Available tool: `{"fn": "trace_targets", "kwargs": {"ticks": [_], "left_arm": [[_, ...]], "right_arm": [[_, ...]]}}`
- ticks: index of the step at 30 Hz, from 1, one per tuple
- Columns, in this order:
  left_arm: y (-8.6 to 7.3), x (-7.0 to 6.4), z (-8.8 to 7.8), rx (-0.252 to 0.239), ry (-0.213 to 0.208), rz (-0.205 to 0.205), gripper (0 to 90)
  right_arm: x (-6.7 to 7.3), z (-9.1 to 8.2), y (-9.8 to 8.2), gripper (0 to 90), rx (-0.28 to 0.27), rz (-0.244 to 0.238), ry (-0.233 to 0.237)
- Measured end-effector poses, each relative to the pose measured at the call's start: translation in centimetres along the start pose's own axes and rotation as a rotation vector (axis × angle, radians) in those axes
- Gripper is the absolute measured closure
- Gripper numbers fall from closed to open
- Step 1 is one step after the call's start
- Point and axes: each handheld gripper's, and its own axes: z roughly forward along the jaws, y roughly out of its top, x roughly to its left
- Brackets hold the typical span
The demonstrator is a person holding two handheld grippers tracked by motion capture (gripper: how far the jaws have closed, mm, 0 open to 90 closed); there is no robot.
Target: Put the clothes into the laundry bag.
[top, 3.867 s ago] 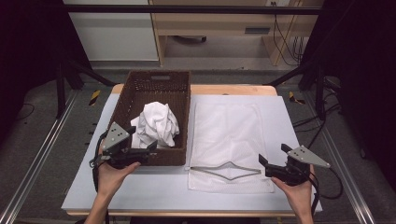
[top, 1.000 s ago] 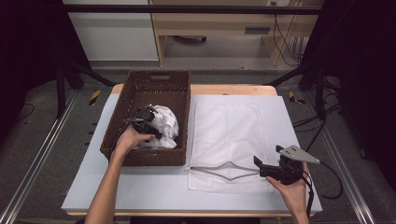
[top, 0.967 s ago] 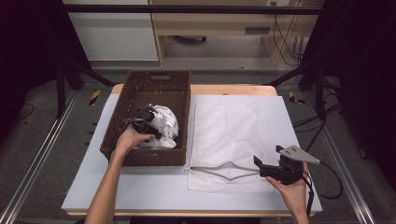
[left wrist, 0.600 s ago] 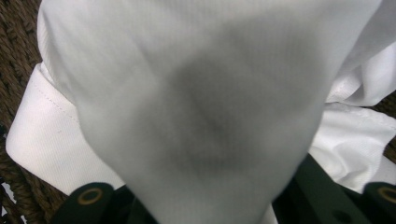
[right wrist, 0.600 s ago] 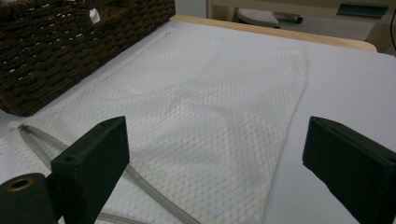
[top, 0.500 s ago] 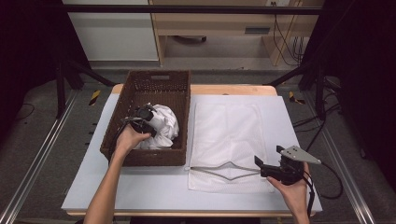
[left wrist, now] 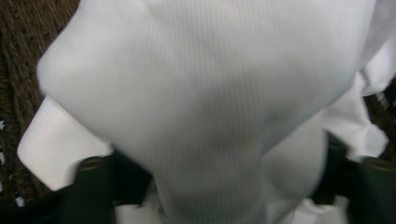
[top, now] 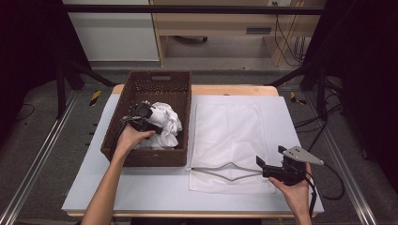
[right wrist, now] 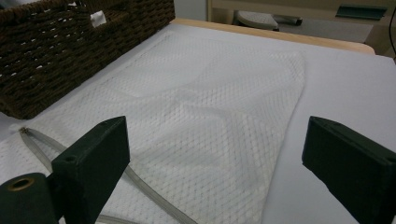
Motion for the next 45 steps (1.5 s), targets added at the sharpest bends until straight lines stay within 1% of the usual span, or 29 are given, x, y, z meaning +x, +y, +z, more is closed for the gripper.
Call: {"fn": "trace_targets", "kwargs": {"ticks": [1, 2, 3, 4, 7, 8, 10, 12, 14, 16, 17, 18, 19, 20, 21, 22, 23, 26, 27, 28, 30, 33, 35, 36, 40, 41, 42, 43, 45], "left_arm": [[0.4, -0.2, -0.2, -0.046, 0.006, 0.029, 14.6], [0.4, -0.2, -0.2, -0.046, 0.006, 0.029, 9.6], [0.6, -0.3, -0.3, -0.072, 0.029, 0.032, 7.0], [0.8, -0.2, -0.3, -0.072, 0.037, 0.029, 7.0], [1.5, 0.0, 0.5, -0.052, 0.056, 0.016, 2.1], [1.7, 0.0, 1.2, -0.049, 0.049, 0.019, 1.3], [1.7, -0.1, 1.7, -0.039, 0.054, 0.026, 0.7], [1.5, -0.1, 2.4, 0.011, 0.053, 0.046, 0.5], [1.3, -0.1, 2.6, 0.044, 0.046, 0.033, 2.4], [1.2, -0.2, 2.8, 0.087, 0.04, 0.006, 8.5], [1.2, -0.2, 2.8, 0.087, 0.04, 0.006, 12.6], [1.2, -0.2, 3.0, 0.124, 0.038, -0.025, 12.6], [1.1, -0.2, 3.1, 0.155, 0.038, -0.033, 18.9], [1.1, -0.2, 3.1, 0.155, 0.038, -0.033, 21.6], [1.2, -0.2, 3.0, 0.174, 0.032, -0.039, 26.9], [1.2, -0.2, 2.9, 0.185, 0.033, -0.03, 26.9], [1.3, -0.3, 2.8, 0.192, 0.03, -0.021, 32.1], [1.4, -0.3, 2.3, 0.216, 0.02, -0.028, 50.0], [1.4, -0.2, 2.2, 0.216, 0.013, -0.046, 55.1], [1.4, -0.2, 2.0, 0.215, 0.006, -0.059, 63.1], [1.3, -0.1, 1.7, 0.209, -0.001, -0.064, 66.5], [1.3, -0.1, 1.3, 0.187, -0.003, -0.055, 68.8], [1.1, -0.2, 0.5, 0.124, -0.012, -0.053, 69.4], [1.1, -0.2, 0.5, 0.124, -0.012, -0.053, 69.5], [1.2, -0.4, -1.0, -0.002, 0.007, -0.031, 69.7], [1.3, -0.4, -1.7, -0.062, 0.015, -0.036, 69.6], [1.3, -0.4, -1.7, -0.062, 0.015, -0.036, 69.6], [1.3, -0.4, -2.2, -0.096, 0.019, -0.037, 69.6], [1.2, -0.2, -3.7, -0.199, 0.024, -0.044, 69.6]], "right_arm": [[-0.1, 0.0, 0.0, 7.9, 0.0, -0.001, -0.002], [-0.1, 0.0, 0.0, 7.9, 0.0, -0.001, -0.002], [-0.1, 0.0, -0.1, 7.6, 0.001, 0.004, -0.003], [-0.1, 0.0, -0.1, 7.6, 0.001, 0.004, -0.003], [-0.2, 0.0, -0.1, 7.1, 0.003, 0.005, -0.005], [-0.1, 0.0, -0.1, 6.9, 0.004, 0.005, -0.006], [-0.2, 0.0, -0.1, 6.8, 0.005, 0.004, -0.005], [-0.2, 0.0, -0.2, 6.6, 0.01, 0.004, -0.007], [-0.2, 0.1, -0.2, 6.7, 0.011, 0.004, -0.006], [-0.2, 0.2, -0.2, 6.7, 0.013, 0.004, -0.004], [-0.2, 0.2, -0.2, 6.7, 0.013, 0.004, -0.004], [-0.1, 0.2, -0.2, 6.7, 0.012, 0.0, -0.003], [0.0, 0.1, -0.1, 6.8, 0.011, -0.001, -0.001], [0.0, 0.1, -0.1, 6.8, 0.011, -0.001, -0.001], [0.0, 0.1, -0.1, 6.9, 0.006, -0.003, -0.003], [0.0, 0.1, -0.1, 6.9, 0.006, -0.003, -0.003], [0.0, 0.1, -0.1, 6.9, 0.007, -0.002, -0.003], [-0.2, 0.1, -0.2, 7.1, 0.009, 0.001, -0.006], [-0.2, 0.0, -0.2, 7.2, 0.009, 0.001, -0.005], [-0.2, 0.0, -0.2, 7.2, 0.005, 0.004, -0.007], [-0.2, -0.1, -0.1, 7.3, 0.002, 0.004, -0.007], [-0.2, -0.1, -0.1, 7.3, 0.002, 0.005, -0.005], [-0.3, -0.2, -0.1, 7.5, -0.001, 0.002, -0.007], [-0.3, -0.2, -0.1, 7.5, -0.001, 0.002, -0.007], [-0.3, -0.1, -0.1, 7.5, 0.001, 0.004, -0.007], [-0.3, -0.1, -0.1, 7.6, 0.0, 0.004, -0.008], [-0.3, -0.1, -0.1, 7.6, 0.002, 0.006, -0.007], [-0.3, -0.1, -0.1, 7.6, 0.002, 0.006, -0.007], [-0.3, 0.0, -0.1, 7.6, 0.001, 0.005, -0.006]]}}
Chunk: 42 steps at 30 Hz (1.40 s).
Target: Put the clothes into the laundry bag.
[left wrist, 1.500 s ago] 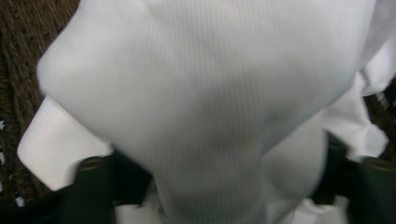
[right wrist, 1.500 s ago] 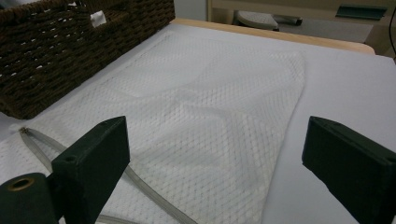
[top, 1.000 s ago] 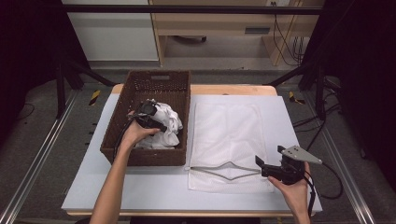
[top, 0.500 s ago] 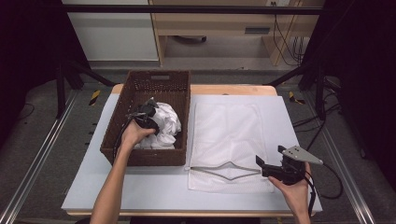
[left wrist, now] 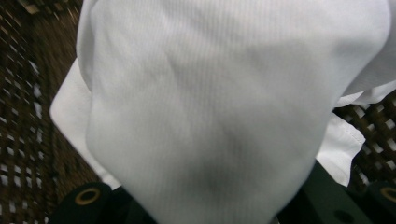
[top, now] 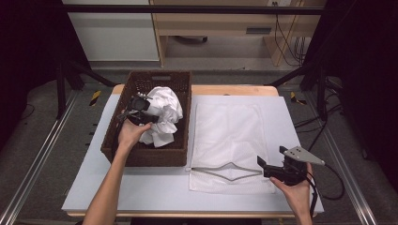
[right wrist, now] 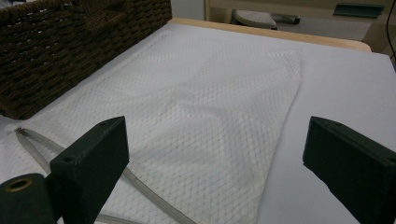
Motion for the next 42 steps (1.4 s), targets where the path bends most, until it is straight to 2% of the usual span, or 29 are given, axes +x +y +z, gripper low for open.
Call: {"fn": "trace_targets", "kwargs": {"ticks": [1, 2, 4, 5, 8, 9, 10, 12, 13, 14, 16, 18, 21, 22, 23, 25, 28, 29, 33, 37, 38, 42], "left_arm": [[0.0, 0.0, 0.0, 0.0, 0.0, 0.0, 69.7], [0.0, 0.2, -0.7, -0.032, -0.004, -0.003, 69.7], [0.1, 0.7, -2.0, -0.107, -0.016, -0.033, 69.8], [0.1, 0.7, -2.0, -0.107, -0.016, -0.033, 69.8], [0.0, 0.9, -3.6, -0.175, -0.015, -0.039, 69.8], [-0.2, 1.1, -4.5, -0.219, -0.026, -0.049, 69.8], [-0.2, 1.1, -4.5, -0.219, -0.026, -0.049, 69.8], [-0.3, 1.1, -5.4, -0.261, -0.033, -0.054, 69.8], [-0.4, 1.0, -6.4, -0.298, -0.032, -0.053, 69.8], [-0.4, 1.0, -6.4, -0.298, -0.032, -0.053, 69.8], [-0.4, 0.5, -7.9, -0.346, -0.015, -0.037, 69.7], [-0.4, 0.3, -8.4, -0.359, -0.017, -0.034, 69.7], [-0.3, -0.5, -9.9, -0.407, -0.033, -0.023, 69.5], [-0.1, -1.2, -10.8, -0.43, -0.046, -0.012, 69.4], [-0.1, -1.2, -10.8, -0.43, -0.046, -0.012, 69.4], [0.0, -2.0, -11.6, -0.449, -0.056, 0.006, 69.3], [0.4, -3.7, -12.9, -0.481, -0.074, 0.039, 69.2], [0.4, -3.7, -12.9, -0.481, -0.074, 0.039, 69.2], [0.7, -5.2, -13.9, -0.511, -0.094, 0.065, 69.2], [1.3, -7.2, -14.6, -0.536, -0.113, 0.096, 69.2], [1.3, -7.2, -14.6, -0.536, -0.113, 0.096, 69.2], [1.9, -9.1, -14.6, -0.547, -0.144, 0.117, 69.1]], "right_arm": [[0.0, 0.0, 0.0, 7.6, 0.0, 0.0, 0.0], [0.0, 0.0, 0.0, 7.6, -0.001, 0.001, 0.001], [-0.1, -0.1, 0.0, 7.6, -0.003, 0.0, 0.002], [-0.1, -0.1, 0.0, 7.6, -0.003, 0.0, 0.002], [0.0, -0.1, 0.0, 7.6, -0.005, 0.0, 0.001], [0.0, -0.1, 0.1, 7.6, -0.005, -0.001, 0.001], [0.0, -0.1, 0.1, 7.6, -0.005, -0.001, 0.001], [0.1, 0.0, 0.1, 7.6, -0.006, -0.002, 0.001], [0.2, 0.0, 0.1, 7.7, -0.005, -0.007, 0.0], [0.2, 0.0, 0.1, 7.7, -0.005, -0.007, 0.0], [0.3, 0.1, 0.1, 7.8, -0.003, -0.007, 0.001], [0.3, 0.1, 0.1, 7.8, -0.004, -0.008, 0.001], [0.3, 0.1, 0.1, 8.0, -0.006, -0.005, 0.001], [0.4, 0.0, 0.1, 8.1, -0.007, -0.003, 0.003], [0.4, 0.0, 0.1, 8.1, -0.007, -0.003, 0.003], [0.4, 0.0, 0.1, 8.2, -0.008, -0.007, 0.004], [0.5, -0.1, 0.2, 8.3, -0.012, -0.007, 0.002], [0.5, -0.1, 0.2, 8.3, -0.012, -0.007, 0.002], [0.5, -0.3, 0.3, 8.4, -0.019, -0.009, 0.002], [0.6, -0.5, 0.4, 8.4, -0.027, -0.009, 0.006], [0.6, -0.5, 0.4, 8.4, -0.027, -0.009, 0.006], [0.7, -0.6, 0.5, 8.4, -0.03, -0.013, 0.006]]}}
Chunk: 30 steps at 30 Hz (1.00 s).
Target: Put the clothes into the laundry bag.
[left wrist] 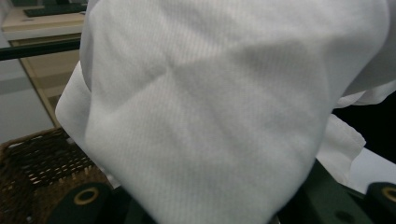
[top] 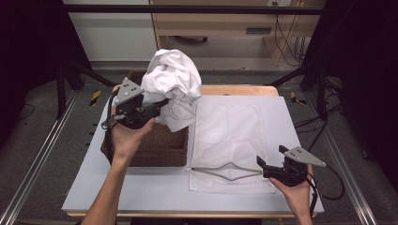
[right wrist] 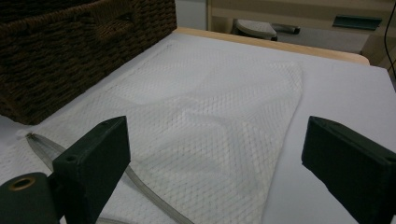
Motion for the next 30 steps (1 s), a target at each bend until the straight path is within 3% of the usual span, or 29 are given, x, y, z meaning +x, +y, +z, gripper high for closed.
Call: {"fn": "trace_targets", "kwargs": {"ticks": [9, 16, 23, 30], "left_arm": [[-0.2, -3.9, 2.5, 0.004, -0.071, 0.034, 68.8], [-0.9, -6.9, 5.3, 0.042, -0.12, 0.06, 68.7], [-2.7, -9.7, 8.7, 0.087, -0.146, 0.086, 68.5], [-5.0, -11.3, 11.1, 0.156, -0.177, 0.088, 68.1]], "right_arm": [[-0.2, -0.2, -0.1, 8.2, -0.004, -0.002, 0.001], [-0.4, -0.4, -0.1, 8.0, -0.007, -0.004, 0.002], [-0.7, -0.5, -0.4, 8.1, 0.004, -0.006, 0.001], [-1.1, -0.8, -0.6, 8.4, 0.01, 0.011, -0.009]]}}
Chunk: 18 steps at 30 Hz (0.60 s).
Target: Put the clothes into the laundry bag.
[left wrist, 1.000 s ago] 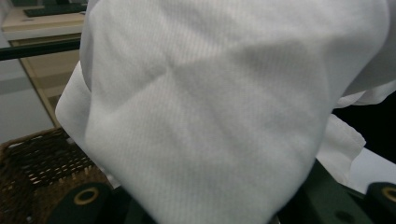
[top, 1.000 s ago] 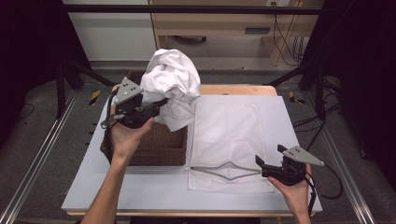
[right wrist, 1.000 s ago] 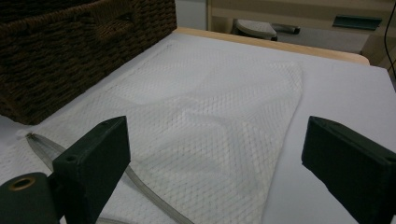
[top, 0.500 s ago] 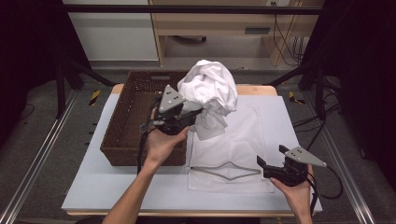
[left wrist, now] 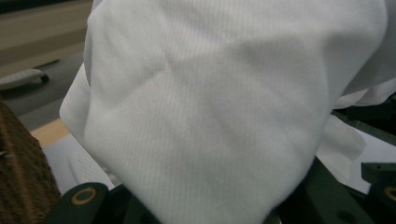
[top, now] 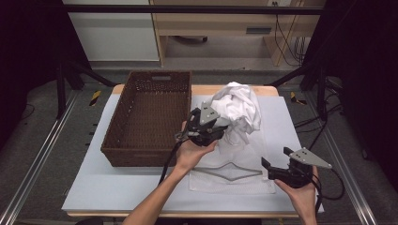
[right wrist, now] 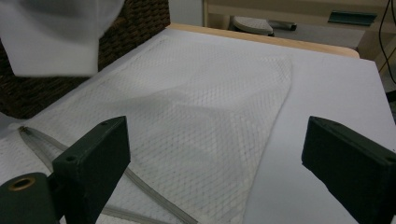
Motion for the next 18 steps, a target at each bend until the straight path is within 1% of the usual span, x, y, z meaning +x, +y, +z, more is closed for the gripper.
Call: {"fn": "trace_targets", "kwargs": {"ticks": [3, 5, 10, 11, 12, 14, 18], "left_arm": [[-1.1, -0.7, 1.4, 0.039, -0.018, 0.014, 68.0], [-1.8, -1.0, 2.2, 0.064, -0.022, 0.023, 67.9], [-3.6, -1.7, 4.3, 0.13, -0.033, 0.02, 67.5], [-4.3, -1.9, 5.1, 0.148, -0.04, 0.013, 67.1], [-4.3, -1.9, 5.1, 0.148, -0.04, 0.013, 66.8], [-5.0, -2.1, 5.9, 0.166, -0.063, 0.004, 66.4], [-6.0, -2.5, 7.0, 0.201, -0.08, 0.01, 65.6]], "right_arm": [[-0.2, -0.1, 0.0, 8.5, -0.005, -0.002, -0.006], [-0.4, -0.3, 0.0, 8.5, -0.001, -0.005, -0.013], [-0.4, -0.3, 0.0, 8.7, -0.001, -0.002, -0.012], [-0.4, -0.3, -0.1, 8.8, 0.0, -0.006, -0.014], [-0.4, -0.3, -0.1, 8.8, 0.0, -0.006, -0.014], [-0.4, -0.3, 0.0, 9.0, 0.002, -0.006, -0.022], [-0.6, -0.6, 0.0, 9.3, -0.007, 0.005, -0.032]]}}
